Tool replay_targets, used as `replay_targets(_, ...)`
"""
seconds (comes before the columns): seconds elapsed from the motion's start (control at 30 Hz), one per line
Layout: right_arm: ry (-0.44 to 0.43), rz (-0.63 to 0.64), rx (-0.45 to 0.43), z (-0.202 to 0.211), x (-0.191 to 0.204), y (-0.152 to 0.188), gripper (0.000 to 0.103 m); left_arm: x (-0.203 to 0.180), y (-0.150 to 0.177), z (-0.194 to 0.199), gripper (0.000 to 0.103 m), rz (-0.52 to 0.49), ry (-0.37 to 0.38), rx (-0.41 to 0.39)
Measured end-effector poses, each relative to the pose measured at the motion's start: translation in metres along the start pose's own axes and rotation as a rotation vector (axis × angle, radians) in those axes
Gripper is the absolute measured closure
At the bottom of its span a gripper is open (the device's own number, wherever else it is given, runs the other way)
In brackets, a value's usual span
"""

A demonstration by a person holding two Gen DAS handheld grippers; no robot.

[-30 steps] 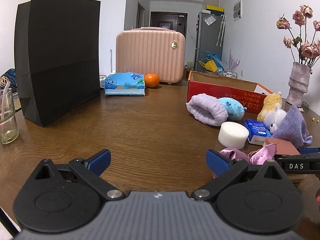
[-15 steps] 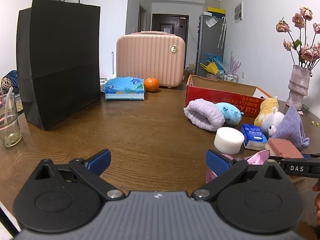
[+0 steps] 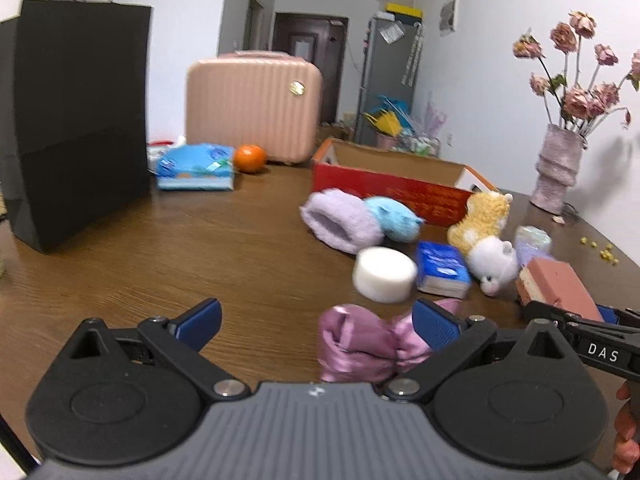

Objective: Organize soft objects
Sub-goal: 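Grasp the pink sponge with the right tool while the left tool reaches toward the pink bow, then close the left tool on the pink satin bow and lift it, then carry the bow in the left tool while the right tool carries the sponge to the red box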

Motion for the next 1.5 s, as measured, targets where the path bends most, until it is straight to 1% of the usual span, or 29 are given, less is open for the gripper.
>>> replay_targets(0.17, -0.025, 0.005, -0.046, 0.014, -0.009, -0.004, 0.035, -0.022, -0.001, -0.019, 0.000, -0.006, 0.060, 0.062)
replay_targets(0.33, -0.035, 0.006, -0.074, 0.018, -0.019, -0.010, 0.035, -0.040, -0.002, -0.040, 0.000, -0.018, 0.069, 0.103)
replay_targets(0.4, -0.039, 0.006, -0.075, 0.017, -0.022, -0.011, 0.035, -0.047, -0.001, -0.049, 0.000, -0.028, 0.060, 0.120)
replay_targets(0.5, -0.043, 0.010, -0.071, 0.013, -0.026, -0.011, 0.035, -0.056, 0.000, -0.062, 0.000, -0.043, 0.026, 0.148)
replay_targets(0.67, -0.046, 0.012, -0.062, 0.006, -0.030, -0.012, 0.035, -0.062, 0.002, -0.082, 0.000, -0.051, -0.006, 0.179)
replay_targets(0.73, -0.045, 0.011, -0.060, 0.004, -0.032, -0.013, 0.035, -0.062, 0.002, -0.086, 0.000, -0.054, -0.004, 0.187)
replay_targets(0.9, -0.048, 0.007, -0.057, 0.000, -0.032, -0.013, 0.035, -0.062, 0.002, -0.087, 0.000, -0.069, -0.003, 0.179)
replay_targets(0.97, -0.053, 0.010, -0.056, 0.000, -0.030, -0.013, 0.035, -0.062, 0.002, -0.087, 0.002, -0.070, -0.003, 0.178)
replay_targets(1.0, -0.056, 0.012, -0.056, 0.000, -0.029, -0.012, 0.035, -0.062, 0.002, -0.087, 0.005, -0.069, -0.004, 0.178)
replay_targets(1.03, -0.057, 0.014, -0.054, 0.000, -0.028, -0.012, 0.035, -0.062, 0.002, -0.087, 0.011, -0.069, -0.005, 0.177)
replay_targets(1.1, -0.056, 0.016, -0.053, -0.001, -0.029, -0.013, 0.035, -0.060, 0.002, -0.086, 0.016, -0.067, 0.001, 0.177)
replay_targets(1.13, -0.054, 0.016, -0.053, -0.001, -0.029, -0.013, 0.035, -0.060, 0.003, -0.085, 0.022, -0.064, 0.005, 0.172)
replay_targets(1.17, -0.052, 0.016, -0.053, -0.002, -0.029, -0.013, 0.035, -0.059, 0.003, -0.083, 0.025, -0.064, 0.008, 0.166)
replay_targets(1.2, -0.049, 0.016, -0.053, -0.002, -0.029, -0.013, 0.035, -0.058, 0.003, -0.081, 0.033, -0.062, 0.012, 0.161)
replay_targets(1.4, -0.045, 0.021, -0.056, 0.000, -0.027, -0.013, 0.035, -0.053, 0.002, -0.074, 0.045, -0.042, 0.035, 0.144)
replay_targets(1.5, -0.045, 0.024, -0.058, 0.001, -0.025, -0.014, 0.035, -0.053, 0.001, -0.070, 0.047, -0.050, 0.048, 0.136)
Point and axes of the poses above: each gripper's, at about its wrist camera, not at the fingertips, and z roughly against the way its jaws point, x to its left, y to its underside, the point moved 3 cm from there along -z, roughly the way its jaws point, and after that the axes turned 14 degrees about -z, right-handed, at the moved point
